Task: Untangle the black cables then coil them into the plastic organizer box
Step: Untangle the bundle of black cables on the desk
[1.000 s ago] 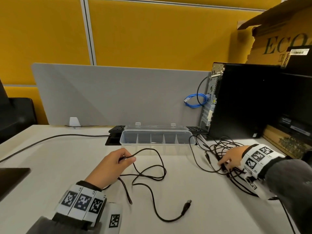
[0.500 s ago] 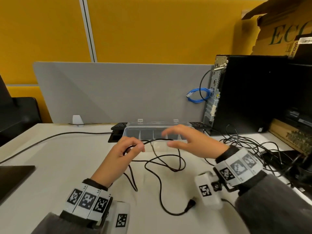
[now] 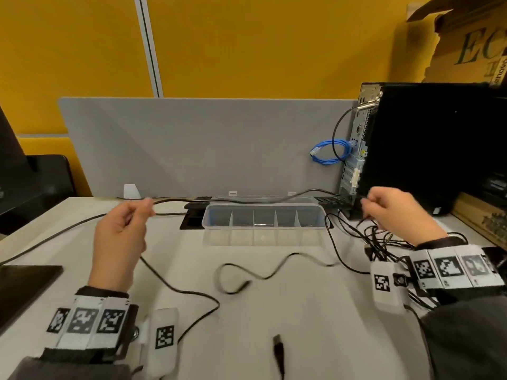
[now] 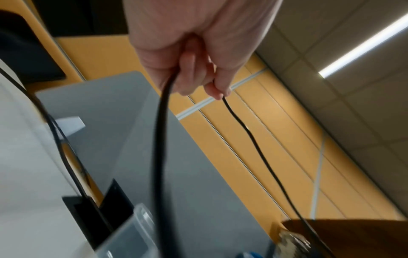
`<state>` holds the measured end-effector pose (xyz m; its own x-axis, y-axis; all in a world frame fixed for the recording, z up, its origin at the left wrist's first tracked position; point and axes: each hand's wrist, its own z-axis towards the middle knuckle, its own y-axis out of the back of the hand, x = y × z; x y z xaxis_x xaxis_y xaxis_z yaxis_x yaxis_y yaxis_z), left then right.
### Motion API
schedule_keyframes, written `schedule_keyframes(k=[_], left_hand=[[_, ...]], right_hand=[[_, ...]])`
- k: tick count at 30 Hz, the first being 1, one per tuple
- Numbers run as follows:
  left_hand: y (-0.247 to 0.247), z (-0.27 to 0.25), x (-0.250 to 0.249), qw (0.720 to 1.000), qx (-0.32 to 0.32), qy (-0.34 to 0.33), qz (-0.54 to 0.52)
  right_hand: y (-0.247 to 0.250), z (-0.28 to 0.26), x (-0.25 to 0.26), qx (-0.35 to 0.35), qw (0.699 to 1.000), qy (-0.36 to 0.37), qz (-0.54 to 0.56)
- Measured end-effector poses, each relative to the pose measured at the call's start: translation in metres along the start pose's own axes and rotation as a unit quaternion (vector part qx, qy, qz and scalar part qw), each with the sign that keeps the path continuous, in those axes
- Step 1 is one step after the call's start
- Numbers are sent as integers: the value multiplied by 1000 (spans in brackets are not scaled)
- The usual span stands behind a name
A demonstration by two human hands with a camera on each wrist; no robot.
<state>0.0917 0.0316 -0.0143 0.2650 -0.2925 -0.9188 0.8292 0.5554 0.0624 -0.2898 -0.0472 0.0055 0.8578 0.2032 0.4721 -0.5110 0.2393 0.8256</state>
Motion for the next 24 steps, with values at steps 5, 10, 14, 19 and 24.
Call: schedule_keyframes(k=[5,10,14,19,24], left_hand=[[6,3,2,999,-18,31,27],[-17,-9,1,996,45,-25,66],[-39,-27,-5,979,115,-125,111],[-60,-47,-10,965,183,-167,85],[-70,-61,-14,949,254,-179,55]], right_hand=[[20,0,-22,-221,963,-68,142],[21,-9,2,98,995,-25,-21],[31,-32,54,270,961,62,8],[3,-50,98,321,933,114,116],[-38,-47,105,389,886,117,225]])
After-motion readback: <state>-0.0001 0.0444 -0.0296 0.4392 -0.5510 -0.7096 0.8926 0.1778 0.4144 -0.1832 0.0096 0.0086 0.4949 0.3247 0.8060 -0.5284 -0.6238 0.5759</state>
